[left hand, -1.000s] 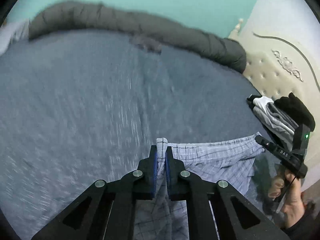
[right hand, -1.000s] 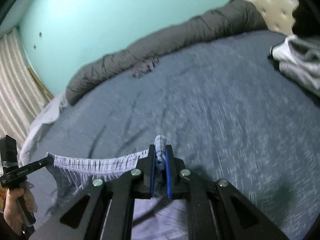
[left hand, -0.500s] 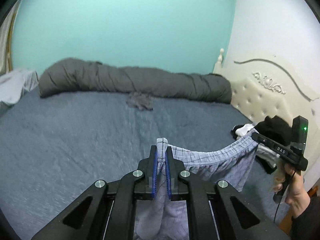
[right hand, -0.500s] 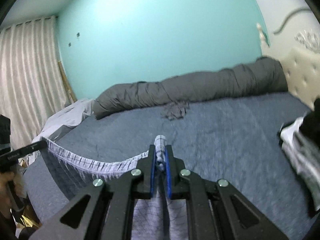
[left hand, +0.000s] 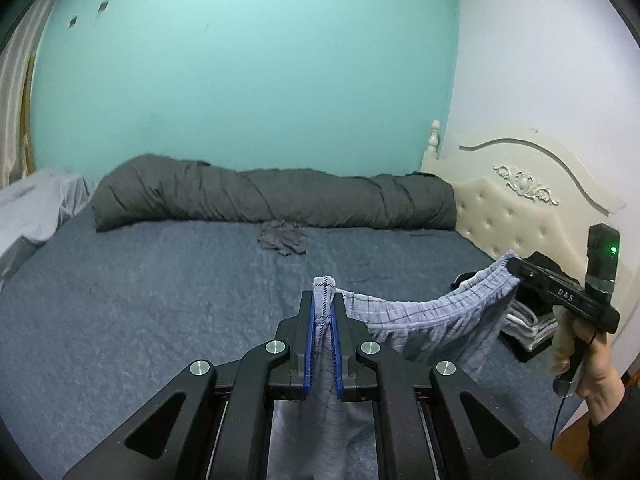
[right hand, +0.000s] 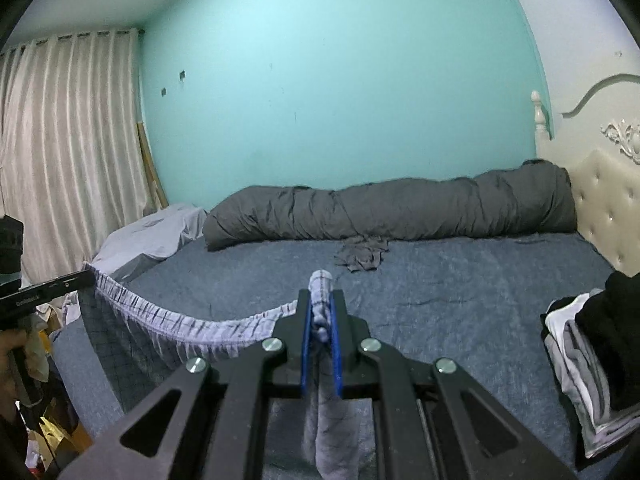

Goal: Fold clothes

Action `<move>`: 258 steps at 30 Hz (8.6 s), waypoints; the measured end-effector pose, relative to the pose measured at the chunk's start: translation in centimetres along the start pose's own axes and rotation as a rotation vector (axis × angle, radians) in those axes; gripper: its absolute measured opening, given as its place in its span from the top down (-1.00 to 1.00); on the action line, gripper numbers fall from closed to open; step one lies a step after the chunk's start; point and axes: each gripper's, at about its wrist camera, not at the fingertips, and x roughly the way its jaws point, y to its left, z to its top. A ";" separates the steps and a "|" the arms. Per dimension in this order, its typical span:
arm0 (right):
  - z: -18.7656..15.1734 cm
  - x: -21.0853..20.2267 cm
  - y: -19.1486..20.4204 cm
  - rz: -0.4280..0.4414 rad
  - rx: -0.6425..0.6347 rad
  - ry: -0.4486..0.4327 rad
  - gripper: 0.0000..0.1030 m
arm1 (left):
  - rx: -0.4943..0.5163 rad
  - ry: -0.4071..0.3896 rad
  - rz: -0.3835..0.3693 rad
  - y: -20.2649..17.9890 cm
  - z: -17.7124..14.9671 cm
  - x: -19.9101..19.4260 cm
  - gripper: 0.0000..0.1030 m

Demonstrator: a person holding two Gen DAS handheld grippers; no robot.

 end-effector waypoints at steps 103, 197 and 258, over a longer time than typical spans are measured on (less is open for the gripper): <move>-21.9 16.6 -8.0 -0.253 0.107 0.594 0.93 | -0.360 0.483 0.028 13.1 -20.7 21.2 0.03; -19.1 12.2 -14.0 -0.265 0.494 0.535 0.38 | -0.440 0.522 0.007 15.4 -21.5 20.9 -0.04; -20.9 8.8 -21.9 -0.278 0.701 0.422 0.33 | -0.428 0.596 -0.027 16.0 -24.0 21.0 0.04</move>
